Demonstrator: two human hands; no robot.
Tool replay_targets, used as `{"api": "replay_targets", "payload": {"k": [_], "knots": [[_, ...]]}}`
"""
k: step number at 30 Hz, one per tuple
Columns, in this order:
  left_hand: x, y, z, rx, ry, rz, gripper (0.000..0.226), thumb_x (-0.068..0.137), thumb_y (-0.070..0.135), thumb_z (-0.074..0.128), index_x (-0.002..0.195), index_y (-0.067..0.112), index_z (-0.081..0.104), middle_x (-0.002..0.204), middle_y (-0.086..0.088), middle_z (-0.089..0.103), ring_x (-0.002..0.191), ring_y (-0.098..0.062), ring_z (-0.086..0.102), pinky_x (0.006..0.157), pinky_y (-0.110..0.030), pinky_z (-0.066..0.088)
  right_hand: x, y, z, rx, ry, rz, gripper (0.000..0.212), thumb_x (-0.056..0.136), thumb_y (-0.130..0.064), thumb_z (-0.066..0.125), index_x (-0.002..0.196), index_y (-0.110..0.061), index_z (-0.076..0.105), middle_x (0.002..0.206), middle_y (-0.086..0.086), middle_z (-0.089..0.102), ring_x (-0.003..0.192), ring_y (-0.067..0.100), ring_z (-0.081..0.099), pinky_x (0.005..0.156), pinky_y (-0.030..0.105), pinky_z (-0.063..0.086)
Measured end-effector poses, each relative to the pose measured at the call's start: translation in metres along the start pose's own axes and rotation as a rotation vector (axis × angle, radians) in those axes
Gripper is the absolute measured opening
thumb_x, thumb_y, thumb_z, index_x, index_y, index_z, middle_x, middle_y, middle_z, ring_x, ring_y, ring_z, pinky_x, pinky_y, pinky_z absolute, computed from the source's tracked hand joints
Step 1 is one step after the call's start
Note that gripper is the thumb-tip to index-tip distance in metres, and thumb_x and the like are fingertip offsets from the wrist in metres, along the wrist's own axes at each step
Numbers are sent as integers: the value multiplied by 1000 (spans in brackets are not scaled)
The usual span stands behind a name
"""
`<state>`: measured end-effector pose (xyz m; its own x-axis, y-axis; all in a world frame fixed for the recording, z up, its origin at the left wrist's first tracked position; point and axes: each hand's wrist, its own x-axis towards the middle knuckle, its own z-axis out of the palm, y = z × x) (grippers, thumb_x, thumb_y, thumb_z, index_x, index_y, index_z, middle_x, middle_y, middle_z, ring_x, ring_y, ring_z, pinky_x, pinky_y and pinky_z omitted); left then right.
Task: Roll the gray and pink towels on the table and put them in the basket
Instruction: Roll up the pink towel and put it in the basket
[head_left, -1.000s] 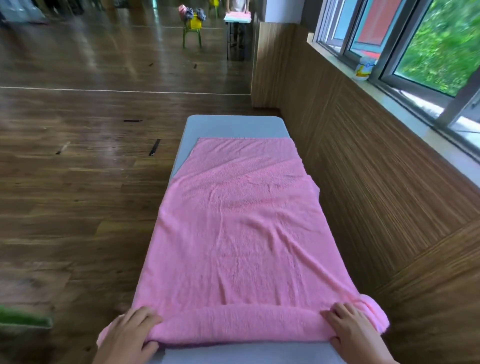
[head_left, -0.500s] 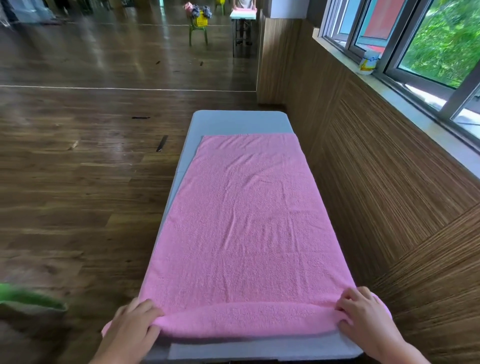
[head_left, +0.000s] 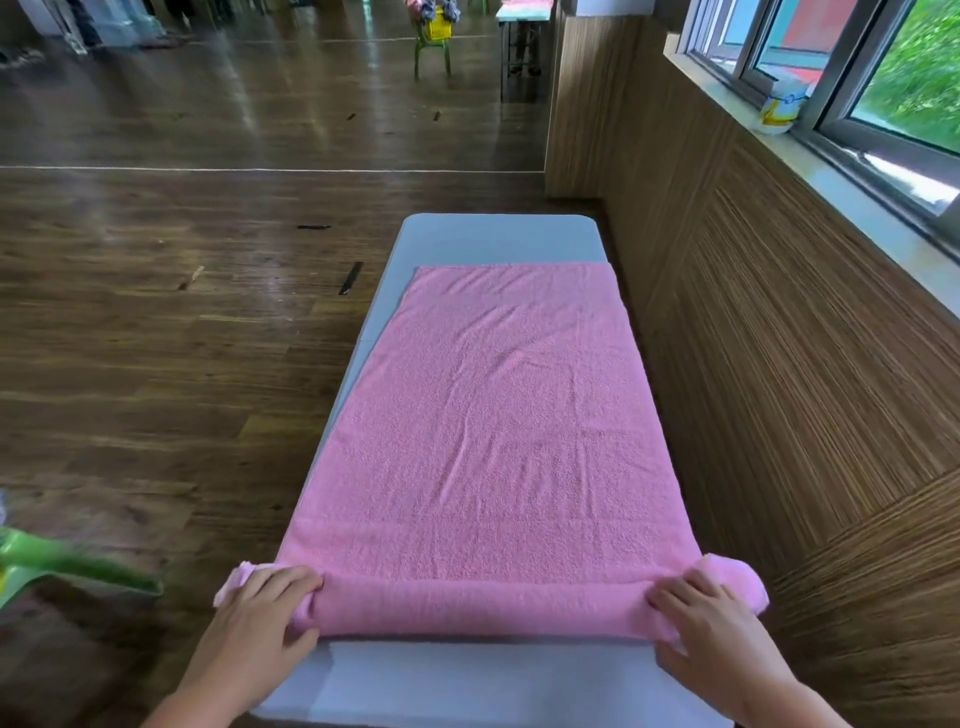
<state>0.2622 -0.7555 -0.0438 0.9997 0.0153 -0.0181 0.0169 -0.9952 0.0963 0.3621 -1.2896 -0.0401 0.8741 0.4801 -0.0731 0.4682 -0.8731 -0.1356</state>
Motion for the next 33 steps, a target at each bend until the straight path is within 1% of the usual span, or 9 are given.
{"api": "replay_targets", "payload": {"k": [2,7,12,15,18,21,26,30,33], "knots": [[5,2,-5,0,-15,-4,48,61,48,53,105,36,68,105,23,62,102,-9,52,98,-38,33,3,-1,0,-14,5,-12,22,58,-45,68,77,-36,63,84,-21,61,80,14,56,63,28,50],[25,-3,-7,-8,-50,-5,3,69,38,45,71,36,47,80,24,41,85,-6,41,75,-33,42,14,-8,-8,-97,-31,17,23,66,-49,55,54,-29,56,63,-18,48,65,10,48,52,25,38],[60,-3,-21,56,3,102,13,72,38,46,66,32,55,81,16,37,80,-9,41,58,-28,30,14,-15,-5,-94,-45,150,25,70,-45,55,51,-28,58,68,-16,34,61,9,39,51,25,33],[80,-6,-24,-46,-80,71,7,86,34,53,92,36,57,92,14,40,86,-12,57,61,-31,43,20,-30,-12,-68,-38,255,25,52,-25,84,61,-31,61,67,-13,44,48,10,47,46,25,25],[83,-14,-9,-147,-96,77,26,82,21,70,91,37,53,92,15,43,69,-7,60,52,-28,45,26,-41,-15,-65,97,154,30,46,-14,80,62,-27,58,70,-10,46,55,7,46,49,26,31],[77,-22,2,-161,-37,167,17,79,28,58,93,38,63,97,18,56,81,-11,61,63,-23,38,20,-60,-10,-47,126,113,34,39,-15,82,67,-27,66,84,-10,49,70,11,48,58,22,42],[69,-20,4,-141,-67,303,65,53,55,65,116,39,65,118,25,61,100,-9,55,86,-34,36,21,-76,0,31,-42,227,69,39,-41,82,106,-30,71,112,-8,61,80,19,64,49,28,55],[75,-7,-2,-75,-33,247,40,62,45,52,99,43,66,97,29,59,90,-7,50,76,-32,41,43,-82,-6,-13,-38,128,43,53,-35,79,93,-38,66,88,-14,61,71,14,57,44,26,46],[76,-4,-3,12,2,244,21,69,43,51,84,41,65,82,27,53,84,-5,43,69,-30,44,56,-73,-11,8,-92,107,20,75,-40,55,90,-35,67,84,-17,58,82,10,54,51,26,39]]}}
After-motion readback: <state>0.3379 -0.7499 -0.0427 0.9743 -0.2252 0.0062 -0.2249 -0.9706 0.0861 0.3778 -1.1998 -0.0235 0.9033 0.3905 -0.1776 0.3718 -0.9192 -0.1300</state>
